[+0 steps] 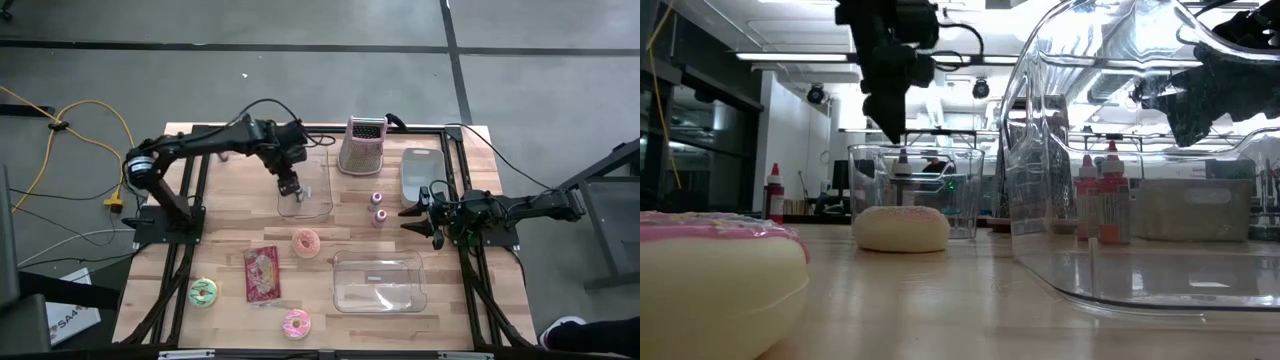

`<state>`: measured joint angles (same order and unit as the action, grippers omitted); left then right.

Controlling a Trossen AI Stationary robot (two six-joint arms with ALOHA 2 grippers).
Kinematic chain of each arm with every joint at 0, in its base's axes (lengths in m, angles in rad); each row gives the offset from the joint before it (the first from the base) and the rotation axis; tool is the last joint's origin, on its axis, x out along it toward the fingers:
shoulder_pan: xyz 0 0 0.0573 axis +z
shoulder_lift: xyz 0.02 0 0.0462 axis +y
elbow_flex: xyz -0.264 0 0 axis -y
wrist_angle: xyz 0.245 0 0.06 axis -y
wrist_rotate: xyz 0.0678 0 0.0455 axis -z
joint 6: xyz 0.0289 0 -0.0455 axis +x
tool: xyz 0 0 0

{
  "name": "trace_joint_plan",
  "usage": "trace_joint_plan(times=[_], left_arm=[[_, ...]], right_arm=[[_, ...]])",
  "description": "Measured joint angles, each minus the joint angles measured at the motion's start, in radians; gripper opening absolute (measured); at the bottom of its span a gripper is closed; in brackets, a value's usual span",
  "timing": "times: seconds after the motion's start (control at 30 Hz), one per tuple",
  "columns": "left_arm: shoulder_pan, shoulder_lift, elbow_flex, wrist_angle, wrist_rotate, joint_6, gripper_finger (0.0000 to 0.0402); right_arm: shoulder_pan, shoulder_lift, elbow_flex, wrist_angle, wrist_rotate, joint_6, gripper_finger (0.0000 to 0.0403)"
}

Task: Pick & Place Food Item
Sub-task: Put the left red food coloring bottle into the top transparent bin

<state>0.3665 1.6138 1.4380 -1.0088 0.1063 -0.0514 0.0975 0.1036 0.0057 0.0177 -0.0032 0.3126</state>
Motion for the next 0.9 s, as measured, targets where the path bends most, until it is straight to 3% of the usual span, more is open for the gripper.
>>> trace_joint_plan(times=[0.47,0.7,0.9], left_arm=[[0.077,-0.080,0.000,-0.269,-0.086,-0.092,0.0188],[0.078,-0.074,0.000,-0.266,-0.213,-0.209,0.0188],[0.143,-0.076,0.000,-0.293,-0.223,-0.261,0.0188]], right_arm=[[0.000,0.000,0.000,0.000,0.000,0.000,0.0162],[0.000,0.000,0.000,0.000,0.000,0.000,0.0162],[0.000,0.000,0.000,0.000,0.000,0.000,0.0162]])
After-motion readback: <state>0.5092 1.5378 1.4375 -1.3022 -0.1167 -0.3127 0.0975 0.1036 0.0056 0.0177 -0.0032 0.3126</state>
